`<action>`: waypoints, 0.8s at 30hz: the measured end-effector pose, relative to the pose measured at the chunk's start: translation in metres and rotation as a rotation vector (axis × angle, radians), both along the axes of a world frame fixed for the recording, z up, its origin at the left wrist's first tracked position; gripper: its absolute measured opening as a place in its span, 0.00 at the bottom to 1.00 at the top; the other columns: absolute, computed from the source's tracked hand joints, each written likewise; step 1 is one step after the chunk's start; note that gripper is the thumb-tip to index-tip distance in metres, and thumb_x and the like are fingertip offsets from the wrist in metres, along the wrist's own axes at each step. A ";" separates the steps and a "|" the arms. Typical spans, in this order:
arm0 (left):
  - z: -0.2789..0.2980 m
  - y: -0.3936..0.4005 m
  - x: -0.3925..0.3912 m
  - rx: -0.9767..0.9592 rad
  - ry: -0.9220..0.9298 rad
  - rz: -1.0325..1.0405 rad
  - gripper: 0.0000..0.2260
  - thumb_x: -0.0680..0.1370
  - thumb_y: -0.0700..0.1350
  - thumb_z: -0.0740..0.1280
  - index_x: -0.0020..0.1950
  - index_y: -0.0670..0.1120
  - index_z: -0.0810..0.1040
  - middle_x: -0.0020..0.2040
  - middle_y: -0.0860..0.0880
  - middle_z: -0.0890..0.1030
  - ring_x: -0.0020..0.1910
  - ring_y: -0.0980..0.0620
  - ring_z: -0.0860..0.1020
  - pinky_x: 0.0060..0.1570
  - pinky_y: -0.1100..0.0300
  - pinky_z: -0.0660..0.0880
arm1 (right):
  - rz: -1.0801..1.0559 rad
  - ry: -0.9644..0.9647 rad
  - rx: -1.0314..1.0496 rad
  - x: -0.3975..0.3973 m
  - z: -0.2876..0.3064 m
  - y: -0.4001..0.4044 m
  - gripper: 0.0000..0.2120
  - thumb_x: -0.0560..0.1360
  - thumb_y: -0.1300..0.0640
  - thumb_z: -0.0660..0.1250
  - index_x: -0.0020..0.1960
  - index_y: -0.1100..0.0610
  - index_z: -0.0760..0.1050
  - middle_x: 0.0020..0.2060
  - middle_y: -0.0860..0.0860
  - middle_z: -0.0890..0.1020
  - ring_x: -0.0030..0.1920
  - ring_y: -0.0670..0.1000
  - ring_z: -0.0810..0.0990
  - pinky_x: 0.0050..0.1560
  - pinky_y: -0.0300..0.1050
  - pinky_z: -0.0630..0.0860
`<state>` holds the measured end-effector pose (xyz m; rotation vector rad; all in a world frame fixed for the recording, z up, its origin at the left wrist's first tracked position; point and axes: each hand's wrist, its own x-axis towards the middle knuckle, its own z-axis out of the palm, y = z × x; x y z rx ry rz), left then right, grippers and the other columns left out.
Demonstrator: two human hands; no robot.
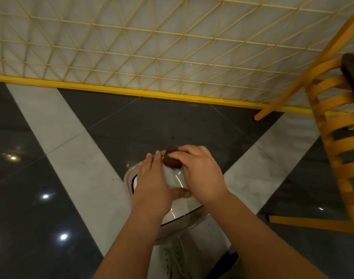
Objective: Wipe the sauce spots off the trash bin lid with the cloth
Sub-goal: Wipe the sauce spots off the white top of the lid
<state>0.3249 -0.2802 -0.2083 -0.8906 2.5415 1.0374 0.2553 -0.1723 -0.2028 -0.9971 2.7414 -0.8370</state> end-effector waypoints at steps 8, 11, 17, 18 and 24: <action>0.000 0.001 0.000 -0.032 -0.027 -0.056 0.57 0.63 0.60 0.78 0.80 0.52 0.44 0.80 0.51 0.48 0.79 0.49 0.47 0.75 0.54 0.51 | 0.280 0.148 0.150 0.015 -0.003 0.038 0.18 0.63 0.56 0.77 0.52 0.50 0.80 0.51 0.49 0.81 0.51 0.53 0.79 0.48 0.48 0.80; -0.004 0.001 0.001 0.029 0.021 -0.029 0.56 0.62 0.57 0.79 0.80 0.51 0.48 0.80 0.51 0.50 0.78 0.51 0.49 0.75 0.55 0.52 | 0.317 0.159 0.112 -0.001 -0.003 0.012 0.14 0.72 0.50 0.60 0.52 0.51 0.81 0.51 0.49 0.81 0.51 0.53 0.76 0.49 0.46 0.76; -0.002 -0.001 -0.001 0.018 -0.008 -0.001 0.58 0.59 0.59 0.80 0.79 0.51 0.48 0.80 0.53 0.51 0.78 0.51 0.51 0.74 0.52 0.54 | -0.113 -0.196 -0.137 -0.025 -0.027 0.006 0.19 0.74 0.66 0.59 0.57 0.49 0.80 0.55 0.49 0.80 0.55 0.50 0.75 0.59 0.40 0.70; -0.001 -0.001 -0.002 0.000 -0.026 -0.016 0.58 0.60 0.59 0.80 0.79 0.51 0.47 0.80 0.53 0.50 0.78 0.51 0.50 0.74 0.51 0.54 | -0.244 -0.314 -0.157 -0.024 -0.033 0.017 0.19 0.76 0.66 0.59 0.59 0.48 0.79 0.56 0.47 0.80 0.55 0.46 0.75 0.61 0.38 0.70; -0.006 -0.004 -0.004 -0.019 -0.059 -0.021 0.61 0.59 0.60 0.80 0.80 0.48 0.45 0.80 0.52 0.49 0.78 0.51 0.48 0.74 0.52 0.51 | -0.479 -0.642 -0.154 0.033 -0.043 0.082 0.13 0.80 0.56 0.59 0.57 0.42 0.78 0.43 0.41 0.81 0.40 0.40 0.78 0.42 0.29 0.75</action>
